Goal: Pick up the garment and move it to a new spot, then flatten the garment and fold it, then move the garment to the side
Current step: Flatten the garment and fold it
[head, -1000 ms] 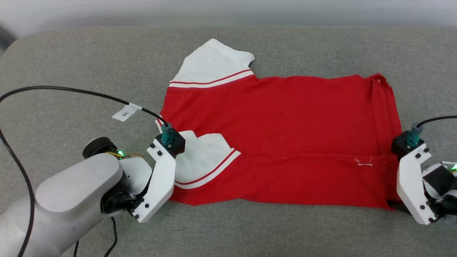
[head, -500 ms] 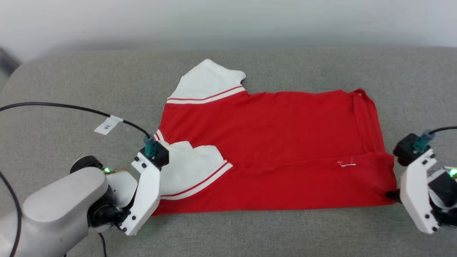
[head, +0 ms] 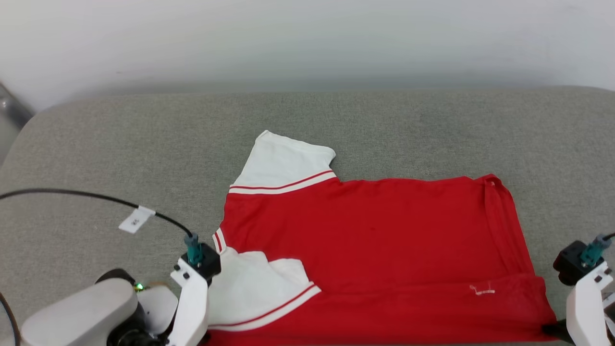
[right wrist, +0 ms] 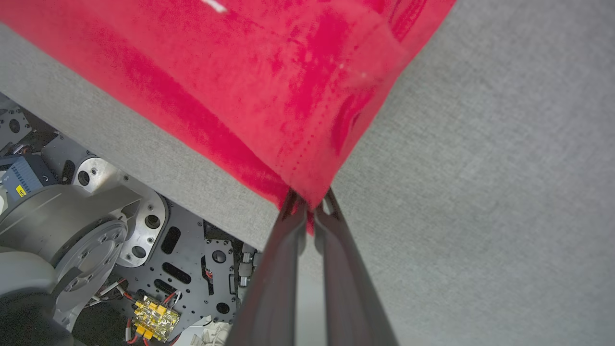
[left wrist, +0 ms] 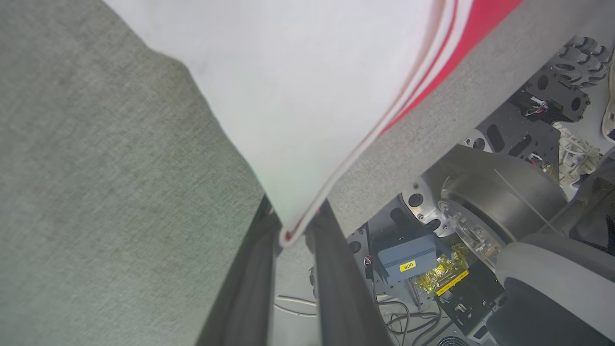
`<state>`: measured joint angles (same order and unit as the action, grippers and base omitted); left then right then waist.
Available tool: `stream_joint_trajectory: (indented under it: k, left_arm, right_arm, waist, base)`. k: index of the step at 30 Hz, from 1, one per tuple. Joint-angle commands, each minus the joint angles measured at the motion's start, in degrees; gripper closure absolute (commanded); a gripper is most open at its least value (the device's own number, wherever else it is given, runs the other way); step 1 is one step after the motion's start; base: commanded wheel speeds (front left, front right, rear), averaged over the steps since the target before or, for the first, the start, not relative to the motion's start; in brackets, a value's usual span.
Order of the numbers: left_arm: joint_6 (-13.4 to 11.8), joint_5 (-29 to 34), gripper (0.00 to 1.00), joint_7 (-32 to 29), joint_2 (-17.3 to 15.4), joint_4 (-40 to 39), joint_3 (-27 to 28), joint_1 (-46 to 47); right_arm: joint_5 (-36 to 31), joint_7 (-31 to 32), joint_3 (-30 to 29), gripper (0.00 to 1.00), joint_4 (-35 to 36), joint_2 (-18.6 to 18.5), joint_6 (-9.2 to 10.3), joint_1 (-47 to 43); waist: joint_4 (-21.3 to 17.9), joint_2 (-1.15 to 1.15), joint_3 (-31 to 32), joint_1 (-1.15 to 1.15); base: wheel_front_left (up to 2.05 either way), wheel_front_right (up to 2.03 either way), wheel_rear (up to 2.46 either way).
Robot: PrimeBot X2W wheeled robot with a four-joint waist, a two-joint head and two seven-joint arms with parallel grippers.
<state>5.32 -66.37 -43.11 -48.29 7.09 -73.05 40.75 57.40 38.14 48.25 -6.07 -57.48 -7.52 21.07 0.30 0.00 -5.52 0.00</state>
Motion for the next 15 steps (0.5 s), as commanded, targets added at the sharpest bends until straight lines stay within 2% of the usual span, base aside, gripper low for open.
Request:
stream_joint_trajectory:
  k: [1, 6, 7, 8, 9, 12, 15]
  left_arm:
    - [-0.37, 0.21, 1.00, 0.04, -0.34, 0.08, 0.01, -1.09]
    - [-0.69, 2.52, 1.00, -0.06, 0.04, 1.12, -0.06, -2.64]
    - [-0.52, 3.54, 0.16, 0.60, 0.15, 1.28, -0.11, -2.51]
    - [-0.57, 3.60, 0.00, 1.28, 0.25, 1.62, 0.01, -2.76]
    - [-0.48, 3.71, 0.00, 1.88, 0.24, 1.64, 0.28, -2.81]
    - [-0.07, 4.44, 0.00, 3.09, -0.99, 1.23, 0.86, -1.63]
    - [-1.04, 4.69, 0.00, 4.72, -3.03, -0.81, 2.98, 0.23]
  right_arm:
    - [-0.23, -0.21, -0.30, 1.00, -0.67, 0.14, 0.07, -0.67]
    - [-1.03, -1.38, -1.30, 1.00, -4.38, 2.97, 0.07, -2.66]
    - [-0.92, -1.81, -1.73, 1.00, -4.98, 3.59, 0.07, -2.75]
    - [-1.15, -2.43, -2.20, 0.67, -5.34, 4.09, 0.07, -2.83]
    - [-1.78, -3.34, -2.71, 0.00, -5.58, 4.41, 0.07, -2.76]
    - [-3.42, -5.92, -3.95, 0.00, -5.83, 4.89, 0.06, -2.90]
    - [-5.81, -10.56, -6.50, 0.00, -5.44, 5.06, 0.06, -2.72]
  waist:
    - [-0.06, 0.00, -0.23, 0.00]
    - [-0.39, 0.00, -1.32, 0.00]
    - [-0.37, 0.00, -1.38, 0.00]
    - [-0.38, 0.00, -1.36, 0.00]
    - [-0.36, 0.00, -1.24, 0.00]
    - [-0.34, 0.00, -0.23, 0.00]
    - [-0.58, 0.00, 1.02, 0.00]
  base:
    - [0.00, 0.00, 0.00]
    - [0.00, 0.00, 0.00]
    - [0.00, 0.00, 0.00]
    - [0.00, 0.00, 0.00]
    - [0.00, 0.00, 0.00]
    - [0.00, 0.00, 0.00]
    - [0.00, 0.00, 0.00]
